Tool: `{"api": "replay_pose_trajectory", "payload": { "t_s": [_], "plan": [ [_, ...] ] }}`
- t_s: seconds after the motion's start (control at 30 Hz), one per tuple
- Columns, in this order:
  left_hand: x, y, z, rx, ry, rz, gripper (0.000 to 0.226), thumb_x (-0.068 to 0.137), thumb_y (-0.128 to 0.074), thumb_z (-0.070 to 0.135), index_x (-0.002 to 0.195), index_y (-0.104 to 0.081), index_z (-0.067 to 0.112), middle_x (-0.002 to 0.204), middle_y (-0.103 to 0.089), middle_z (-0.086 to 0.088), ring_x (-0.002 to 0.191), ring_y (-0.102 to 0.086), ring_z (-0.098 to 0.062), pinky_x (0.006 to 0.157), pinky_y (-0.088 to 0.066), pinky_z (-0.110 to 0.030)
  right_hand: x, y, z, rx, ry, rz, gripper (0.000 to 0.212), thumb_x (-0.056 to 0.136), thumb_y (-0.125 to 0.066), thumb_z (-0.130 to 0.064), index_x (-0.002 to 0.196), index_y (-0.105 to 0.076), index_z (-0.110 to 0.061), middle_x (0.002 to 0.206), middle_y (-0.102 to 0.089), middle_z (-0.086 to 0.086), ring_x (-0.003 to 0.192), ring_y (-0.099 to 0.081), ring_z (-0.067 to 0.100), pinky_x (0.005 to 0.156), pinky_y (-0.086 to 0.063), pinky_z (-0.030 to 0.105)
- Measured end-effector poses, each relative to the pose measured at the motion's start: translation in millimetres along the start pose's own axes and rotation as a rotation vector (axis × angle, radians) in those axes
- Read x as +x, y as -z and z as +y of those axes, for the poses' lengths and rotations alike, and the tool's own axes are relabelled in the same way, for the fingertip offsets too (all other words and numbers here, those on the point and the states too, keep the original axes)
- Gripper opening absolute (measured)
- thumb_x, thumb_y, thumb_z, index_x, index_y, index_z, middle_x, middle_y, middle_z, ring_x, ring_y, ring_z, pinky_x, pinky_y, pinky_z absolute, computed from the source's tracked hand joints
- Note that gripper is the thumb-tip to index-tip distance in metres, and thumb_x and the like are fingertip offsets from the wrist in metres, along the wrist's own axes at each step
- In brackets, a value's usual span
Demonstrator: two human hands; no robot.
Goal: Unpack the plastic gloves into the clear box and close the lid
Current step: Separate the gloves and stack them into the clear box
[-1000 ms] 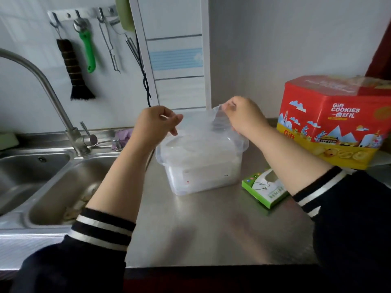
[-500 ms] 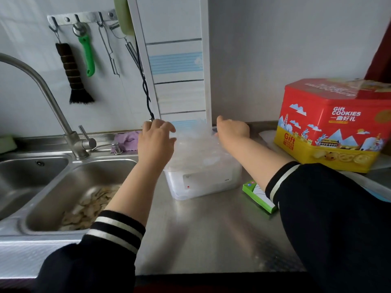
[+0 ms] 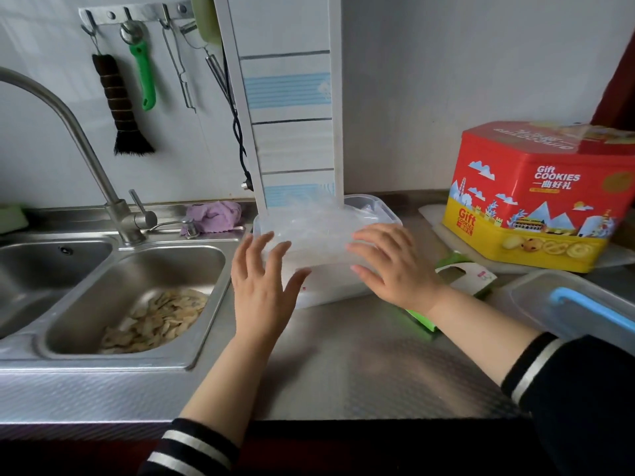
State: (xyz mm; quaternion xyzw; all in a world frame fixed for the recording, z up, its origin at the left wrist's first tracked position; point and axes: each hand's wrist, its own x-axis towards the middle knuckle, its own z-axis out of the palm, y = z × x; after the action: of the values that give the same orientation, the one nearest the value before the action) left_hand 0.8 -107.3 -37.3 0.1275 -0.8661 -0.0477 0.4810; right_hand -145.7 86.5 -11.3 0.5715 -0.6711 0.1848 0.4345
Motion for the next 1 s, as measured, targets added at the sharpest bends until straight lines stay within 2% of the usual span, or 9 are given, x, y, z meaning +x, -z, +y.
{"api": "replay_pose_trajectory", "payload": {
  "t_s": [0.1,0.2,0.37,0.53,0.6,0.73,0.8,0.9,1.0],
  "plan": [
    [-3,-3,5,-0.230,0.232,-0.037,0.044,0.089,-0.065,0.041,0.124,-0.054,0.017,0.149,-0.032,-0.012,0.139,-0.028,-0.033,0.107,-0.036,-0.046,-10,-8,-7,-0.058,0.044,-0.039,0.039,0.094,-0.057,-0.023,0.132,-0.058,-0.013,0.138,-0.055,0.004,0.125,-0.051,0.026,0.106,-0.037,0.043],
    [-1,-2,8,-0.392,0.383,-0.060,0.038,0.088,-0.066,0.037,0.119,-0.052,0.020,0.157,-0.023,-0.003,0.143,-0.027,-0.020,0.094,-0.046,-0.039,-8,-11,-13,-0.091,0.044,-0.073,0.042,0.097,-0.052,-0.025,0.137,-0.052,-0.014,0.143,-0.050,0.001,0.130,-0.047,0.022,0.109,-0.034,0.045],
    [-2,2,8,-0.395,0.394,-0.048,0.029,0.088,-0.067,0.035,0.109,-0.053,0.020,0.158,-0.024,0.002,0.141,-0.028,-0.009,0.080,-0.043,-0.031,35,-7,-33,-0.038,-0.067,-0.298,0.036,0.098,-0.043,-0.033,0.123,-0.061,-0.014,0.116,-0.066,0.001,0.101,-0.063,0.023,0.084,-0.047,0.037],
    [-7,4,1,-0.437,0.375,-0.045,0.035,0.090,-0.064,0.032,0.122,-0.052,0.021,0.157,-0.028,0.004,0.138,-0.028,-0.001,0.085,-0.030,-0.012,71,1,-40,0.047,-0.274,-0.658,0.044,0.098,-0.036,-0.053,0.117,-0.056,-0.019,0.120,-0.061,-0.003,0.109,-0.053,0.020,0.092,-0.040,0.036],
    [-9,4,-2,-0.486,0.394,-0.056,0.038,0.091,-0.063,0.031,0.126,-0.049,0.024,0.153,-0.035,0.005,0.137,-0.035,-0.008,0.089,-0.030,-0.009,66,4,-40,0.181,-0.338,-0.563,0.048,0.095,-0.043,-0.054,0.125,-0.056,-0.018,0.125,-0.056,-0.001,0.117,-0.048,0.020,0.099,-0.036,0.036],
    [-12,3,-1,-0.574,0.458,-0.068,0.039,0.091,-0.063,0.032,0.126,-0.044,0.031,0.126,-0.051,0.012,0.114,-0.054,-0.015,0.089,-0.041,-0.027,26,25,-33,0.244,-0.491,0.039,0.036,0.092,-0.054,-0.033,0.115,-0.062,-0.007,0.116,-0.059,0.009,0.111,-0.051,0.020,0.096,-0.041,0.032],
    [-12,-1,4,-0.625,0.460,-0.070,0.039,0.091,-0.063,0.031,0.124,-0.044,0.029,0.122,-0.050,0.014,0.111,-0.055,-0.015,0.090,-0.041,-0.026,-8,41,-25,0.156,-0.664,0.119,0.026,0.090,-0.060,-0.021,0.112,-0.062,-0.006,0.111,-0.059,0.009,0.107,-0.054,0.023,0.092,-0.044,0.034],
    [-9,-1,-7,-0.681,0.468,-0.057,0.041,0.092,-0.061,0.034,0.127,-0.042,0.028,0.125,-0.049,0.010,0.116,-0.052,-0.016,0.096,-0.038,-0.021,-44,57,-23,-0.003,-0.913,0.041,0.030,0.085,-0.068,-0.014,0.114,-0.060,-0.009,0.112,-0.059,0.012,0.107,-0.055,0.032,0.087,-0.047,0.045],
    [-10,-5,0,-0.741,0.470,-0.082,0.049,0.093,-0.060,0.034,0.135,-0.035,0.027,0.135,-0.047,0.001,0.124,-0.046,-0.013,0.102,-0.032,-0.018,-83,85,-16,-0.319,-1.182,-0.333,0.045,0.088,-0.064,-0.030,0.129,-0.049,-0.017,0.133,-0.047,0.012,0.123,-0.042,0.033,0.097,-0.037,0.046]
  ]
}}
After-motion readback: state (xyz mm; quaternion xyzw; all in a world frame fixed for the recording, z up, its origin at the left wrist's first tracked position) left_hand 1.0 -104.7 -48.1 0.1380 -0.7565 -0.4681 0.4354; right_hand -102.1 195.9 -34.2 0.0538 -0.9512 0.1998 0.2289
